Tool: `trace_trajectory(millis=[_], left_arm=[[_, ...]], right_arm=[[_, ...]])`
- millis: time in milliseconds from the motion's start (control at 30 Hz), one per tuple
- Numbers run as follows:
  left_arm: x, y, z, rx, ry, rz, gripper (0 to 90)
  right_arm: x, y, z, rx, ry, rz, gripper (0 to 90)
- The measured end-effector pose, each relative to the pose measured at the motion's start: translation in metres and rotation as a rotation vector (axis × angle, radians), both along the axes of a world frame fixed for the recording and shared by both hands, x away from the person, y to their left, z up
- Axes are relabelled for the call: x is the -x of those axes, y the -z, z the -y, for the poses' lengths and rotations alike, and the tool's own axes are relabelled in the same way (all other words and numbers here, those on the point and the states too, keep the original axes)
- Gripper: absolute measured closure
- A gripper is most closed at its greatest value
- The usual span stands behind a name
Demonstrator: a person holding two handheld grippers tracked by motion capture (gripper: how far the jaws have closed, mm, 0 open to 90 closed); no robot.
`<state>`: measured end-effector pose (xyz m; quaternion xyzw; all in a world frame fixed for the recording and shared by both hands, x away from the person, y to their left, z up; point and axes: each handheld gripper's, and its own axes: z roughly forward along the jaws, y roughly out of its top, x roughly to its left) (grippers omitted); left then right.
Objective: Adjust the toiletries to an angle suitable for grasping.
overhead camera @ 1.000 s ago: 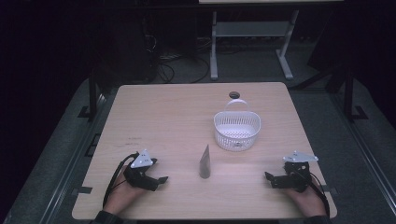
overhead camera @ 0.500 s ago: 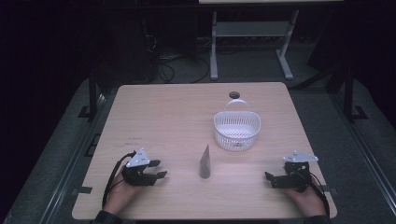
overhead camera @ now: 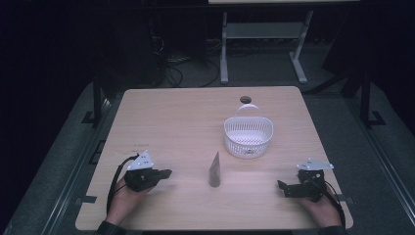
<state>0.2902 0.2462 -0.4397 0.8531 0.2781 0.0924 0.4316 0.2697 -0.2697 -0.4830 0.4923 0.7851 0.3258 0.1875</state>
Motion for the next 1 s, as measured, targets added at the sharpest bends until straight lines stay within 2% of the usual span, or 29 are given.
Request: trace_trajectory(millis=[133,233,567,1000], left_arm=[[0.000,-0.006,0.001,0.003,0.010,0.005,89.6],[0.001,-0.014,0.003,0.030,0.022,0.006,89.6],[0.000,-0.027,0.010,0.046,0.042,0.016,89.6],[-0.004,-0.051,0.029,0.082,0.103,0.039,89.6]], right_arm=[[0.000,0.000,0.000,0.000,0.000,0.000,0.0],[0.000,0.000,0.000,0.000,0.000,0.000,0.0],[0.000,0.000,0.000,0.000,0.000,0.000,0.0],[0.000,0.000,0.000,0.000,0.000,0.000,0.0]])
